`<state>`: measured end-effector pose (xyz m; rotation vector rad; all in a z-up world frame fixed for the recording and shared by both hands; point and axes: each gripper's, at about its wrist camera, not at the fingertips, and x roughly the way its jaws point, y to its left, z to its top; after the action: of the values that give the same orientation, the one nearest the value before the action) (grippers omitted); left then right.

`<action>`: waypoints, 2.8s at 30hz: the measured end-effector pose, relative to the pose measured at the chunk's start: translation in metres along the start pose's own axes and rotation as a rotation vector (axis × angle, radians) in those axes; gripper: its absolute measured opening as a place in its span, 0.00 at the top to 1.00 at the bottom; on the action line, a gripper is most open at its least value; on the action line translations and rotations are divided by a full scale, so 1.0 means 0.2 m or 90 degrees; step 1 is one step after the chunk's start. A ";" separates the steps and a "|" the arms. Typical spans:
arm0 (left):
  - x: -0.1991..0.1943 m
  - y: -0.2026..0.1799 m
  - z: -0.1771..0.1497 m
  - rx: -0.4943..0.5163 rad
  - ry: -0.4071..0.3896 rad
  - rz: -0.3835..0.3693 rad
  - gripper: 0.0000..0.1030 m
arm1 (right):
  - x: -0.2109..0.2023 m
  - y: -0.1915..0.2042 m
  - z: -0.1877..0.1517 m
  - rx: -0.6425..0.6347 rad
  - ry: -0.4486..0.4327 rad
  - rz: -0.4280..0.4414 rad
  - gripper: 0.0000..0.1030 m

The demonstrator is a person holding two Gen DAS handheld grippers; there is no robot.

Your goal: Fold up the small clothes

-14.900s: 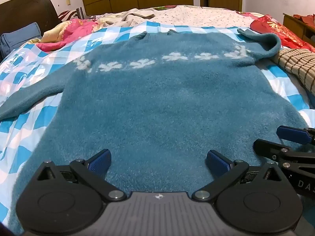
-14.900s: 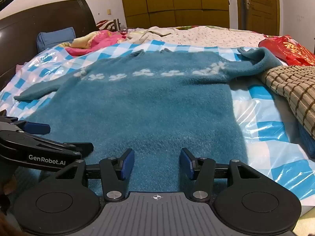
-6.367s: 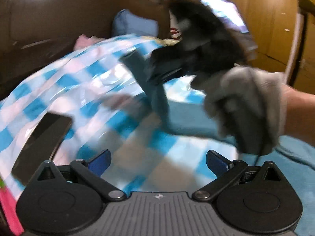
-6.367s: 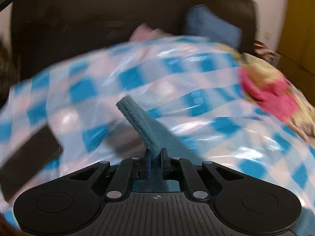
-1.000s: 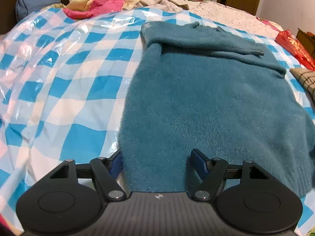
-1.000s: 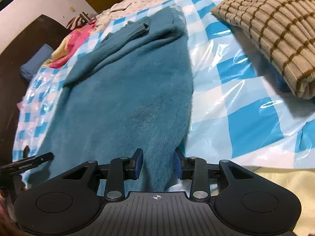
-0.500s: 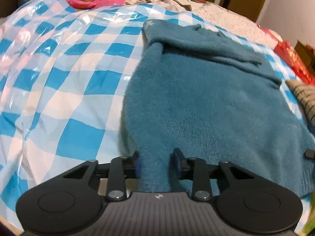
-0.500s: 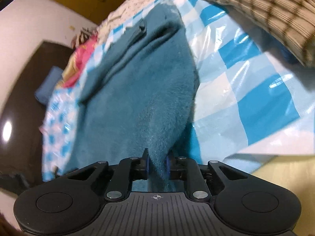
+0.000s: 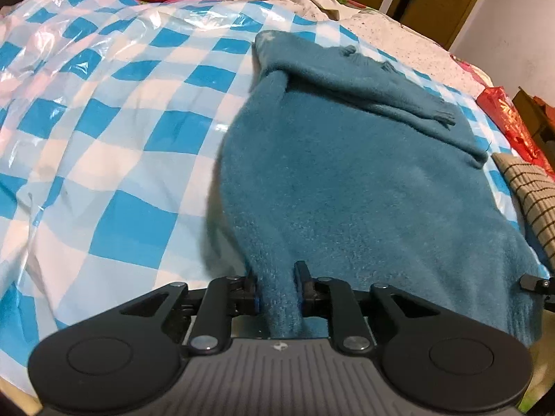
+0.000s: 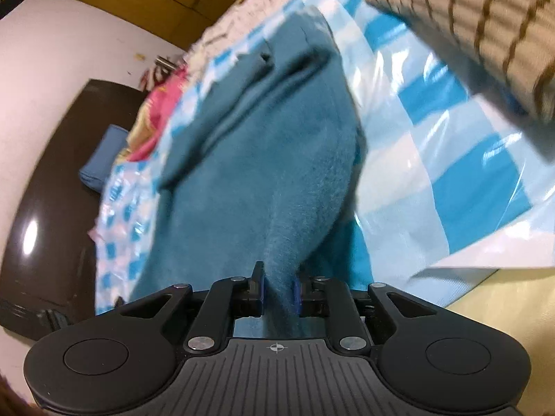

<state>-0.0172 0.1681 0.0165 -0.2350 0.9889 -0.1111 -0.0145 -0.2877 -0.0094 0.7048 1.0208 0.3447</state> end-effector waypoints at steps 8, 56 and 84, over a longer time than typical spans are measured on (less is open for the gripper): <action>0.02 0.00 0.00 0.017 0.008 0.011 0.65 | 0.07 0.01 -0.04 -0.033 0.042 -0.020 0.74; 0.81 0.15 1.31 -0.314 -0.060 -0.174 0.67 | 0.61 0.10 1.20 0.205 -0.182 0.146 0.54; 0.62 0.26 1.21 -0.255 -0.120 -0.083 0.27 | 0.43 0.28 0.92 -0.172 -0.202 -0.084 0.45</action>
<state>0.2529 0.2291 0.0310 -0.6661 0.8009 -0.0074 0.1911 -0.2657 0.0333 0.4276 0.6976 0.2402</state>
